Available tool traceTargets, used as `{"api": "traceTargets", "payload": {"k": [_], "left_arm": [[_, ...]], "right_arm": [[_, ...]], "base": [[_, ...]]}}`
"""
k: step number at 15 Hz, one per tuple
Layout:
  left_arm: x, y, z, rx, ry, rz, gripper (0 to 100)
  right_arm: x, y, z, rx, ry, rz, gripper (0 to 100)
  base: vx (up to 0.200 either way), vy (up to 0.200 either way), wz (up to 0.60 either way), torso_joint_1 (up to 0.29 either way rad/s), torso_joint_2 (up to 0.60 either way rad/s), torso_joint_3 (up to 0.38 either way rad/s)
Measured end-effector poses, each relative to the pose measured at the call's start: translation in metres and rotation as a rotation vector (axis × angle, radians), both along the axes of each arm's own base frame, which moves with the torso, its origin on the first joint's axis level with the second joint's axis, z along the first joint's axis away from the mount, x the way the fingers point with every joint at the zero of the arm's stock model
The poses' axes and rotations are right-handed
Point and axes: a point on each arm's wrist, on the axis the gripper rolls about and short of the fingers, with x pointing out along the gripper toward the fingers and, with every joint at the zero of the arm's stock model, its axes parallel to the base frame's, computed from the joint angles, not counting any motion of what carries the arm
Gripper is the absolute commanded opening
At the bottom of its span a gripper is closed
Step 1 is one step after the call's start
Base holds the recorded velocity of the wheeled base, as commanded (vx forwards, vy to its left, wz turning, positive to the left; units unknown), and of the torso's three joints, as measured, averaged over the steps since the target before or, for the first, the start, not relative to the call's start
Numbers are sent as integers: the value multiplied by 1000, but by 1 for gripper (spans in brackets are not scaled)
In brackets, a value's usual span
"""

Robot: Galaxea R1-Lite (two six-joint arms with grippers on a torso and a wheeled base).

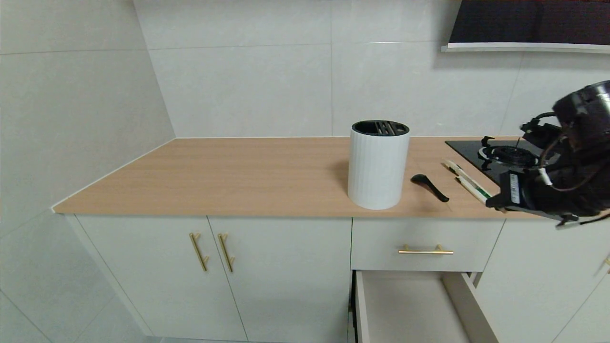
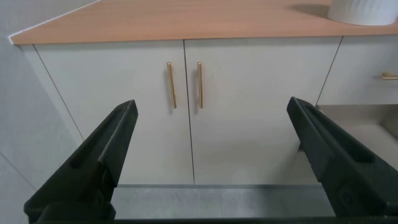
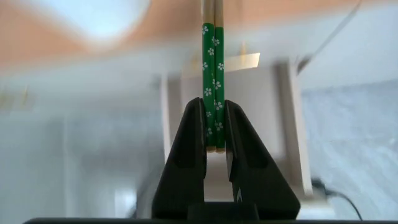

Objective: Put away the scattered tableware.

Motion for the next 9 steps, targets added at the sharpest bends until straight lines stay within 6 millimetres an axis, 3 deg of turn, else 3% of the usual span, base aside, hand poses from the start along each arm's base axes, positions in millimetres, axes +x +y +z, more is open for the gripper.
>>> {"api": "traceTargets", "payload": {"k": [3,9], "left_arm": [[0,0,0,0,0,-1,100],[0,0,0,0,0,0,100]], "right_arm": [[-50,-16,6,19,46,188,0],[-66,-22,2,-8,36,214,0]], "base": [[0,0,0,0,0,0],[0,0,0,0,0,0]]}}
